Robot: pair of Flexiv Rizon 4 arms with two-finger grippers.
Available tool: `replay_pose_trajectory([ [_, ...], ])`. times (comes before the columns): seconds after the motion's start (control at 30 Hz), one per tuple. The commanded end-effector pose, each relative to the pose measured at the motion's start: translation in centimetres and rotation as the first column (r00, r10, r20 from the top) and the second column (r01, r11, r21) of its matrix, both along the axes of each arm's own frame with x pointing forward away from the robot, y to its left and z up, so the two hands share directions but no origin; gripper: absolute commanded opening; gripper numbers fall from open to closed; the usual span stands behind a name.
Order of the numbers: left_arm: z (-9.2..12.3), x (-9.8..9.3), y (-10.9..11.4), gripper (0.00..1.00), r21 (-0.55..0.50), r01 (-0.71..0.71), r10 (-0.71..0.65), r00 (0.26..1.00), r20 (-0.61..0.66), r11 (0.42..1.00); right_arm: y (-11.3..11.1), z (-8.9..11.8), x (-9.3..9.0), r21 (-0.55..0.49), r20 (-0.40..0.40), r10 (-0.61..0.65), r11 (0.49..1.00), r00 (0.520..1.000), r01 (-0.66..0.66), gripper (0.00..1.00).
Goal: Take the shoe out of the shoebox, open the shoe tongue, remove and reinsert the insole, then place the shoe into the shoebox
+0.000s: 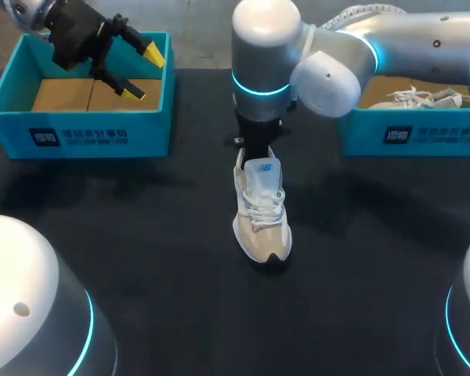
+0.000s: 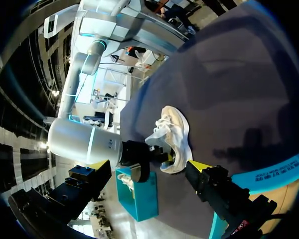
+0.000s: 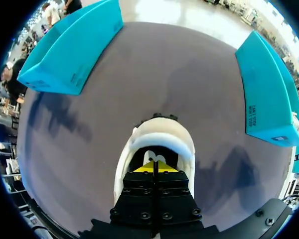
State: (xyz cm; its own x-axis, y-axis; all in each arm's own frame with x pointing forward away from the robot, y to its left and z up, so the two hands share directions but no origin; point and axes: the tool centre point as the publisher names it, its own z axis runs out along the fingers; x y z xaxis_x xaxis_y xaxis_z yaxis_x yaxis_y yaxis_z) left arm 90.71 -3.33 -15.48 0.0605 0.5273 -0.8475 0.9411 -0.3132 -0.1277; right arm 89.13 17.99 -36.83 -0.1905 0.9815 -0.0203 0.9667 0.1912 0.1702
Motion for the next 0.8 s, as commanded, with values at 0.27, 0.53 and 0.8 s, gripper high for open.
replay_pose_trajectory([
  [0.27, 0.0, -0.1, 0.0, 1.00, 0.002, -0.001, 0.001, 1.000, 0.003, 1.000, 0.9, -3.1, 0.9, -0.004, -0.036, -0.012, 1.000, 0.999, 0.012, 0.00],
  [0.53, 0.0, -0.1, 0.0, 1.00, 0.002, -0.001, 0.001, 1.000, 0.003, 1.000, 0.2, -1.6, -0.1, -0.020, -0.047, -0.021, 1.000, 0.999, 0.020, 0.00],
  [0.8, 0.0, -0.1, 0.0, 1.00, 0.002, -0.001, 0.001, 1.000, 0.003, 1.000, -0.6, 1.5, -1.6, -0.042, -0.102, -0.034, 0.999, 0.994, 0.030, 0.00],
])
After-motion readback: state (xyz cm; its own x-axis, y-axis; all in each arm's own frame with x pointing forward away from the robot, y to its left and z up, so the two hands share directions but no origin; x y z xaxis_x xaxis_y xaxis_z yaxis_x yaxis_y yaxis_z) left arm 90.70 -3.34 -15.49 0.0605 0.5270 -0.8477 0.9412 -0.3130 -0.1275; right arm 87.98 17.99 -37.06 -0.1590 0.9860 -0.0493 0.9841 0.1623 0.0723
